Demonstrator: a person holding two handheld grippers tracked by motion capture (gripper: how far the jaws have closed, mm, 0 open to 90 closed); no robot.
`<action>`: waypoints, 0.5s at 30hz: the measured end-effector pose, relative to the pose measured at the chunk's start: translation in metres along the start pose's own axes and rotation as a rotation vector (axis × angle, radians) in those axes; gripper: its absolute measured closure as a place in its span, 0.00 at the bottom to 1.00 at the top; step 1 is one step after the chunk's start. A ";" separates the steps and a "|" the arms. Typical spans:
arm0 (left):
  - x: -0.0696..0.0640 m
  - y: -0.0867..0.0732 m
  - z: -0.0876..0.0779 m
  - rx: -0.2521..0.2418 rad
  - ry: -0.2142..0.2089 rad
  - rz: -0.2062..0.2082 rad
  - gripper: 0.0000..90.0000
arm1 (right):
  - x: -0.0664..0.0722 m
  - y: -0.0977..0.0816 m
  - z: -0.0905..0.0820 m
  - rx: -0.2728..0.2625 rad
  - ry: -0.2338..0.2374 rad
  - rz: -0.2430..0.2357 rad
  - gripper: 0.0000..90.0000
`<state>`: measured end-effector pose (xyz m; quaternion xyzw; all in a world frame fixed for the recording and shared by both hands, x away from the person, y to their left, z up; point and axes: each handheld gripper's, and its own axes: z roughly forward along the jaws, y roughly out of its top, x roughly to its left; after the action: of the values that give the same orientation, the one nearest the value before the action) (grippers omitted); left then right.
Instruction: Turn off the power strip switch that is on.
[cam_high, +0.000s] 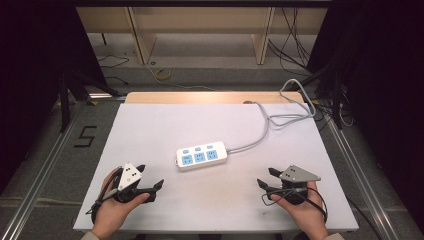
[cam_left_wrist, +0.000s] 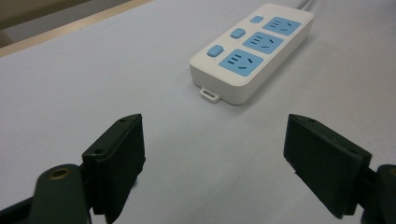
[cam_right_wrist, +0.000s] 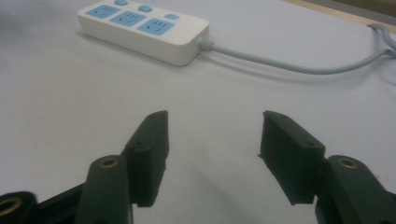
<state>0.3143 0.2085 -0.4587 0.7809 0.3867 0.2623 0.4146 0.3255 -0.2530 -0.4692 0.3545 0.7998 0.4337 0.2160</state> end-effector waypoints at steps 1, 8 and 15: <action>0.000 0.000 0.000 -0.004 0.002 -0.005 0.23 | 0.000 0.000 0.000 0.000 0.000 0.000 0.50; -0.001 -0.001 -0.001 0.000 0.001 -0.001 0.24 | 0.008 0.004 0.001 0.027 -0.003 -0.061 0.76; -0.001 0.000 0.000 0.006 0.001 0.007 0.24 | 0.010 0.005 -0.003 0.014 0.006 -0.086 1.00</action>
<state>0.3135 0.2074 -0.4592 0.7834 0.3847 0.2629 0.4113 0.3194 -0.2448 -0.4636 0.3202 0.8179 0.4195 0.2294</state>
